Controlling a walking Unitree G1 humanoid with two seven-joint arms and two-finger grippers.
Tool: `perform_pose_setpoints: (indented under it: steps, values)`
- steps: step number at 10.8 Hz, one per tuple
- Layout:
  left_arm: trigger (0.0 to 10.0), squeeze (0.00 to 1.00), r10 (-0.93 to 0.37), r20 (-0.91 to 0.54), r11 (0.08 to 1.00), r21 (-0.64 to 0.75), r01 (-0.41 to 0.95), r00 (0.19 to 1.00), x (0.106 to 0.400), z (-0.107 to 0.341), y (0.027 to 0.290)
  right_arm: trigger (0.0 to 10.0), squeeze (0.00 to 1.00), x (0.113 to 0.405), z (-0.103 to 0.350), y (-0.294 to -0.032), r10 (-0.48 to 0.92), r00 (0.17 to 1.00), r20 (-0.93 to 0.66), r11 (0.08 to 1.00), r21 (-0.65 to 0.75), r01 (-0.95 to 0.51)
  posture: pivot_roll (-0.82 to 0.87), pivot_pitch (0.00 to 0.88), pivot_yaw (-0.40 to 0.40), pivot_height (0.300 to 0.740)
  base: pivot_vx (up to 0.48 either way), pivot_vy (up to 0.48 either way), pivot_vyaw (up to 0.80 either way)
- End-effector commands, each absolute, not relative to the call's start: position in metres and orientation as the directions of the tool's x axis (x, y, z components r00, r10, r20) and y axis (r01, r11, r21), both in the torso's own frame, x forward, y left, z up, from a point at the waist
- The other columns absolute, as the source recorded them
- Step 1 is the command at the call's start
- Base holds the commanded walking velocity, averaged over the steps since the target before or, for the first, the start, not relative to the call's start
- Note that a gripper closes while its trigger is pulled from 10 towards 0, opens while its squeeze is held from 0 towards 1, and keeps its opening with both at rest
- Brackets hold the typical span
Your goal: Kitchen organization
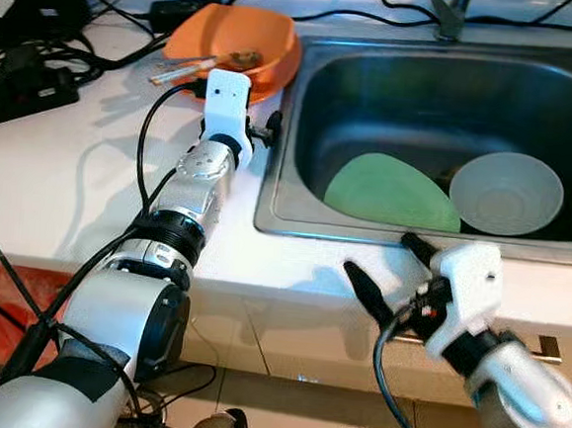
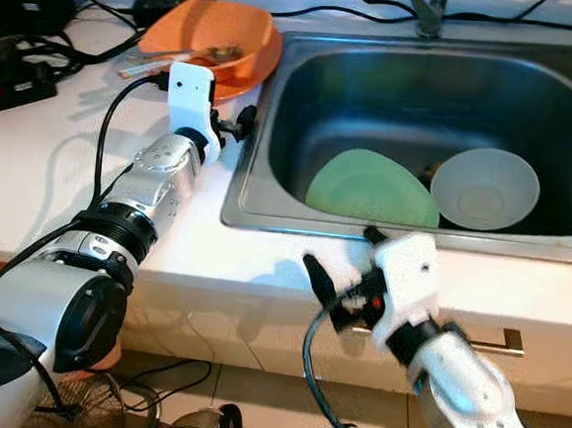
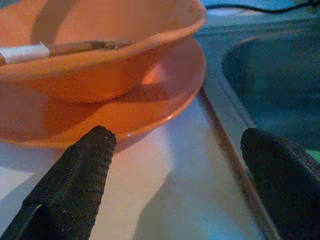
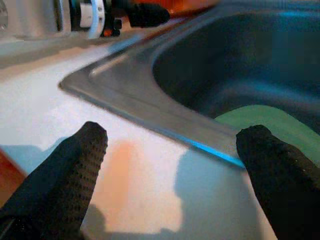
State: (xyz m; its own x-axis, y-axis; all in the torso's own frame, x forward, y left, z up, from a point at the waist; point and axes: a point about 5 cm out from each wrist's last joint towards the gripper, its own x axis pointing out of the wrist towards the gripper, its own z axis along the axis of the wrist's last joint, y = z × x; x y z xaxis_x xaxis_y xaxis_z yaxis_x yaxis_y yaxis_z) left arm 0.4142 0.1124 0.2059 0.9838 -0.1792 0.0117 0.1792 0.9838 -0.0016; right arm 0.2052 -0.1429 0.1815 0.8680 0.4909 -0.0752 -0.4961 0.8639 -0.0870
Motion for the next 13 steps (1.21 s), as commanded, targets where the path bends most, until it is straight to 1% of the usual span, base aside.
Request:
perform_pose_setpoints:
  steps: [1,2,6,7,9,10,13]
  values:
    - [10.0,0.00,-0.160,0.031,0.987,-0.017,0.161,0.987,0.413,0.204,0.120,10.0,0.00,0.207,0.180,-0.142,0.495,0.865,-0.086,0.862,-0.076,-0.501,-0.10,0.159,0.121,0.740,0.000,0.000,0.00]
    - [10.0,0.00,-0.128,0.072,0.991,-0.029,0.131,0.989,0.405,0.196,0.131,10.0,0.00,0.216,0.183,-0.141,0.495,0.866,-0.067,0.862,-0.088,-0.500,-0.07,0.132,0.113,0.740,0.000,0.000,0.00]
    - [10.0,0.00,-0.080,0.123,0.996,-0.031,0.084,0.989,0.384,0.178,0.147,10.0,0.00,0.236,0.187,-0.140,0.487,0.873,-0.025,0.866,-0.112,-0.486,-0.02,0.075,0.101,0.740,0.000,0.000,0.00]
    - [10.0,0.00,-0.077,0.167,0.996,-0.020,0.081,0.983,0.375,0.180,0.148,10.0,0.00,0.242,0.188,-0.139,0.476,0.880,-0.006,0.873,-0.120,-0.473,-0.01,0.062,0.101,0.740,0.000,0.000,0.00]
    - [10.0,0.00,-0.074,0.273,0.997,0.003,0.076,0.959,0.360,0.199,0.147,10.0,0.00,0.261,0.195,-0.144,0.390,0.919,0.060,0.918,-0.101,-0.384,0.03,0.027,0.094,0.740,0.000,0.000,0.00]
    - [10.0,0.00,-0.071,0.298,0.997,-0.009,0.077,0.952,0.352,0.208,0.146,10.0,0.00,0.271,0.198,-0.146,0.358,0.930,0.090,0.932,-0.093,-0.350,0.05,0.020,0.086,0.740,0.000,0.000,0.00]
    - [10.0,0.00,-0.041,0.267,0.998,-0.033,0.051,0.963,0.345,0.207,0.148,10.0,0.00,0.281,0.203,-0.147,0.334,0.934,0.130,0.942,-0.076,-0.326,0.05,0.006,0.080,0.740,0.000,0.000,-0.50]
